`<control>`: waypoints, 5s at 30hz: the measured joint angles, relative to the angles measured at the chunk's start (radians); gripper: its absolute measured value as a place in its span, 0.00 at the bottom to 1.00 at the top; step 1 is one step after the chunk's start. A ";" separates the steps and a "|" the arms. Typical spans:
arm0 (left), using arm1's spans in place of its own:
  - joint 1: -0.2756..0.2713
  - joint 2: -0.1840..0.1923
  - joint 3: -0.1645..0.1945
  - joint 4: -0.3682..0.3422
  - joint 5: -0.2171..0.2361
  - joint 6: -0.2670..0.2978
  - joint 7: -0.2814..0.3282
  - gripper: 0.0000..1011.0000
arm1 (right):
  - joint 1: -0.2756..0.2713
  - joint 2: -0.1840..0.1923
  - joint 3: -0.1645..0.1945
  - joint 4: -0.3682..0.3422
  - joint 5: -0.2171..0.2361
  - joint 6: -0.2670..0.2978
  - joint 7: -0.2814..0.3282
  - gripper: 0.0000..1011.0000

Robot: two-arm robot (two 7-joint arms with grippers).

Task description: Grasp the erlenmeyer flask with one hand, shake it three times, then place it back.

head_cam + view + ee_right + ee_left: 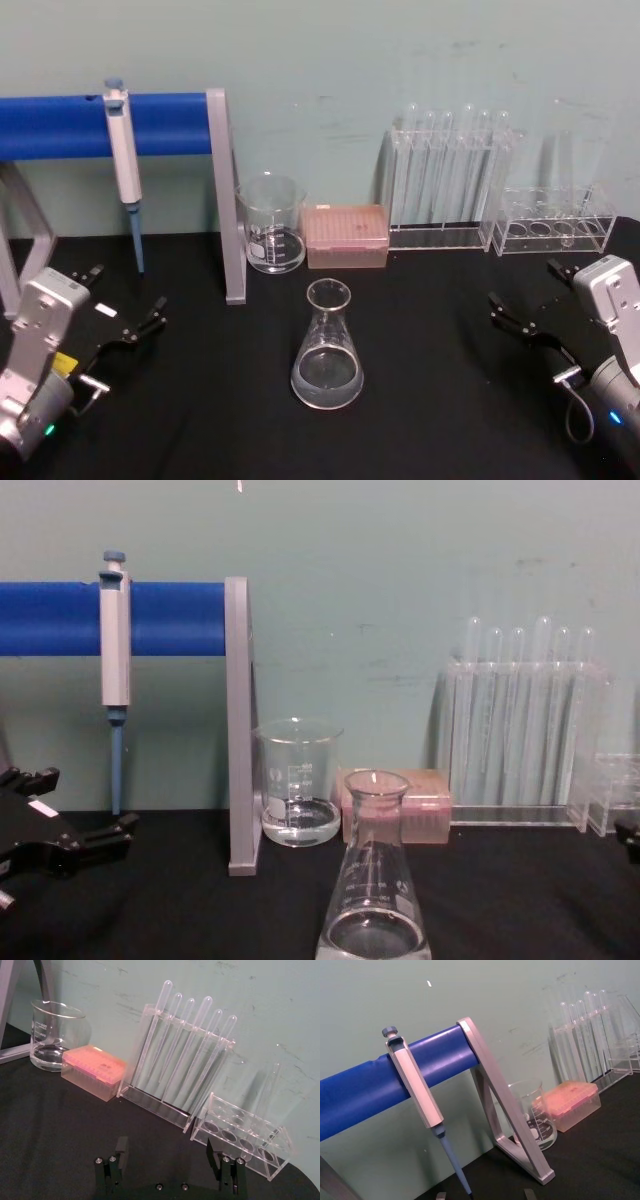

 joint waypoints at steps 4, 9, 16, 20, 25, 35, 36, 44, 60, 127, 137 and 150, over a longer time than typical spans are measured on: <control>0.000 0.000 0.000 0.000 0.000 0.000 0.000 0.99 | 0.000 0.000 0.000 0.000 0.000 0.000 0.000 0.99; 0.000 0.000 0.000 0.000 0.000 0.000 0.000 0.99 | 0.000 0.000 0.000 0.000 0.000 0.000 0.000 0.99; 0.000 0.000 0.000 0.000 0.000 0.000 0.000 0.99 | 0.000 0.000 0.000 0.000 0.000 0.000 0.000 0.99; 0.000 0.000 0.000 0.000 0.000 0.000 0.000 0.99 | 0.000 0.000 0.000 0.000 0.000 0.000 0.000 0.99; 0.000 0.000 0.000 0.000 0.000 0.000 0.000 0.99 | 0.000 0.000 0.000 0.000 0.000 0.000 0.000 0.99; 0.000 0.000 0.000 0.000 0.000 0.000 0.000 0.99 | 0.000 0.000 0.000 0.000 0.000 0.000 0.000 0.99; 0.000 0.000 0.000 0.000 0.000 0.000 0.000 0.99 | 0.000 0.000 0.000 0.000 0.000 0.000 0.000 0.99; 0.000 0.000 0.000 0.000 0.000 0.000 0.000 0.99 | 0.000 0.000 0.000 0.000 0.000 0.000 0.000 0.99; 0.000 0.000 0.000 0.000 0.000 0.000 0.000 0.99 | -0.002 -0.001 0.006 0.000 0.000 0.004 0.002 0.99; 0.000 0.000 0.000 0.000 0.000 0.000 0.000 0.99 | -0.010 -0.082 0.031 -0.063 0.146 0.021 0.594 0.99; 0.000 0.000 0.000 0.000 0.000 0.000 0.000 0.99 | 0.046 -0.113 0.009 -0.002 0.136 0.013 0.630 0.99; 0.000 0.000 0.000 0.000 0.000 0.000 0.000 0.99 | 0.104 -0.151 -0.019 0.065 0.143 0.014 0.659 0.99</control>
